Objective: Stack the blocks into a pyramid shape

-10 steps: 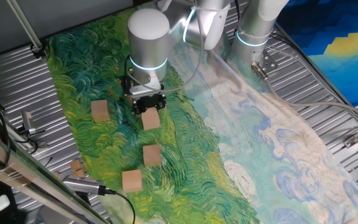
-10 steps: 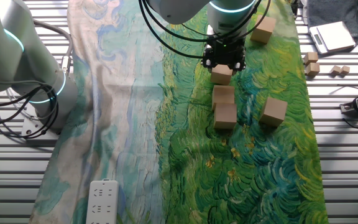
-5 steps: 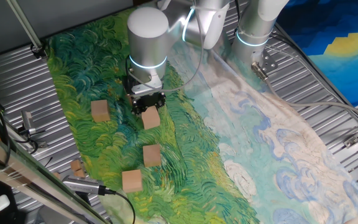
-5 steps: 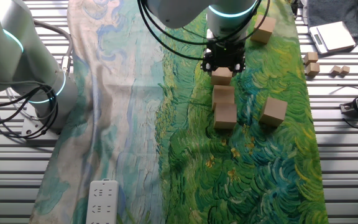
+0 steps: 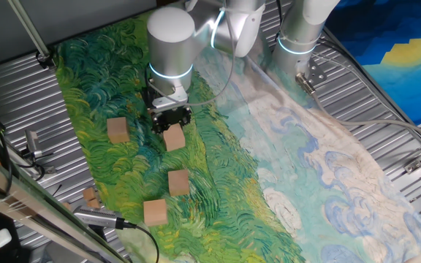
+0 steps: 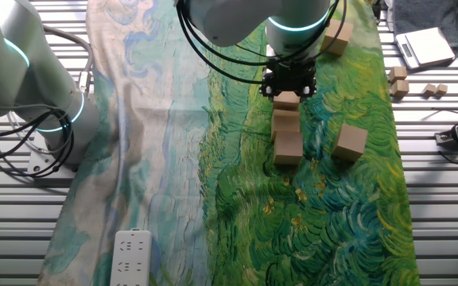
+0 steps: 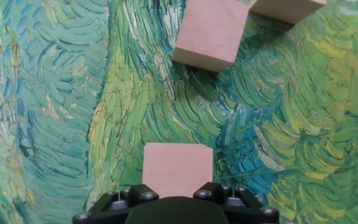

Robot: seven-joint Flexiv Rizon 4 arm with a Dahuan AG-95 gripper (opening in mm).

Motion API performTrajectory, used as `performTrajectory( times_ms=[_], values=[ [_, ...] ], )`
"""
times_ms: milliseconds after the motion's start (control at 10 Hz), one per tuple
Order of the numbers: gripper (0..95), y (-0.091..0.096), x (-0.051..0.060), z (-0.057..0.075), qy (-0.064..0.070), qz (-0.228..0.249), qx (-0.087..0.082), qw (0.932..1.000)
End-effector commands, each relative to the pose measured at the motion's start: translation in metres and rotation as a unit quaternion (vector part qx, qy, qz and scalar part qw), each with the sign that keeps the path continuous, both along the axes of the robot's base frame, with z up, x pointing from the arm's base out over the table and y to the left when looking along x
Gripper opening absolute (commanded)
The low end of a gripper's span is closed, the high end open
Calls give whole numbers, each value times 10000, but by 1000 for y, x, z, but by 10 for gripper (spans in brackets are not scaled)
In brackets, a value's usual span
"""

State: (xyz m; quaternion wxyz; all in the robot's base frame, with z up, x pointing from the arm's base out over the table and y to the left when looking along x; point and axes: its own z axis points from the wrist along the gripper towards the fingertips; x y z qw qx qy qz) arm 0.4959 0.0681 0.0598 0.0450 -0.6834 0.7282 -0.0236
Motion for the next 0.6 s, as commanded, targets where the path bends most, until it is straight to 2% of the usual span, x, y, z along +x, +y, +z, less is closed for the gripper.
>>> performTrajectory(
  times_ms=[100, 600],
  values=[
    [0, 0, 0, 0, 8, 34, 7, 10000],
    [0, -1, 0, 0, 9, 112, 3, 9999]
  ],
)
